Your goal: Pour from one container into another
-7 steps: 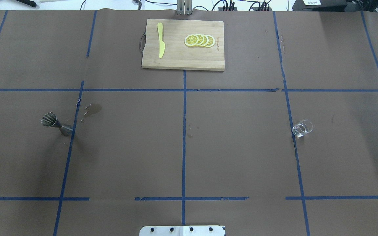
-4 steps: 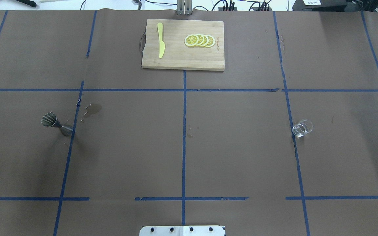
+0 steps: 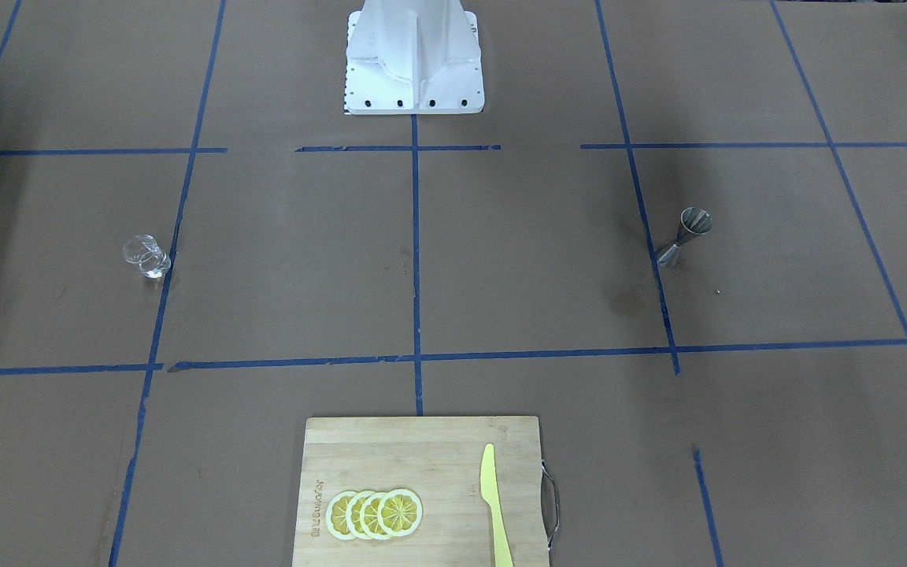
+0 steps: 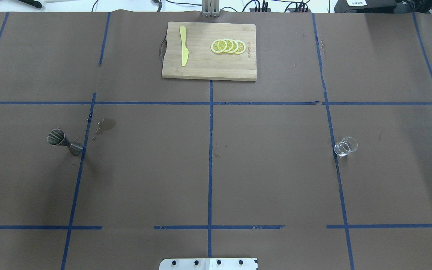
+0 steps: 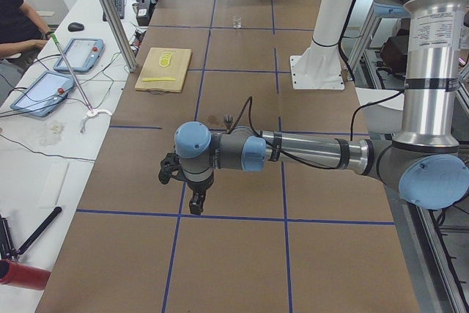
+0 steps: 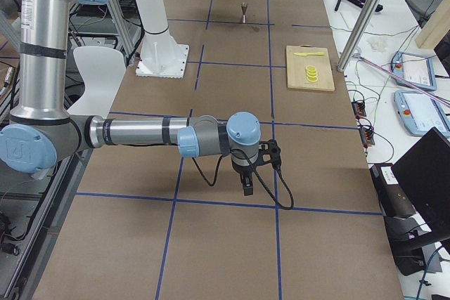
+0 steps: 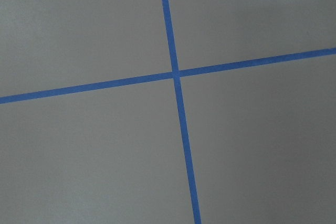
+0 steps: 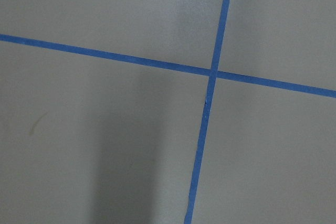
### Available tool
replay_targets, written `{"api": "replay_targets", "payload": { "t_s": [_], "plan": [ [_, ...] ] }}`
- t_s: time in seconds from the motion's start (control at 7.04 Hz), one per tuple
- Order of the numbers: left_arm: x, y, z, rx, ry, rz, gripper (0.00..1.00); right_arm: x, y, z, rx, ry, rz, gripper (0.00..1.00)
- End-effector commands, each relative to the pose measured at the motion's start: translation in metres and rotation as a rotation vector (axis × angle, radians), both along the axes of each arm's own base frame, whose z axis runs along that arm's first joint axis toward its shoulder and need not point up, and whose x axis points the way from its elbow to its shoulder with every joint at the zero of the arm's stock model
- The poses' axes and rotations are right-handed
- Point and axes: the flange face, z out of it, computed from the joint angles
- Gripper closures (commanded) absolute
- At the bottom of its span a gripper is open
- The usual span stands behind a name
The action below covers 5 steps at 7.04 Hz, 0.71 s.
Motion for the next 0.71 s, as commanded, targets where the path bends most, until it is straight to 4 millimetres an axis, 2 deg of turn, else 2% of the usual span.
{"api": "replay_targets", "payload": {
  "t_s": [0.0, 0.28, 0.43, 0.57],
  "plan": [
    [0.002, -0.005, -0.008, 0.072, 0.009, 0.008, 0.00, -0.002, 0.000, -0.001, -0.002, -0.018, -0.003, 0.00],
    [0.006, -0.008, -0.010, 0.145, 0.014, 0.009, 0.00, -0.003, -0.005, -0.005, 0.006, -0.018, -0.005, 0.00],
    [0.025, -0.012, -0.016, 0.124, 0.028, -0.012, 0.00, -0.003, -0.005, -0.007, 0.010, -0.021, -0.006, 0.00],
    [0.062, -0.017, -0.030, 0.144, 0.059, -0.033, 0.00, -0.004, -0.005, -0.009, 0.017, -0.023, -0.009, 0.00]
  ]
}}
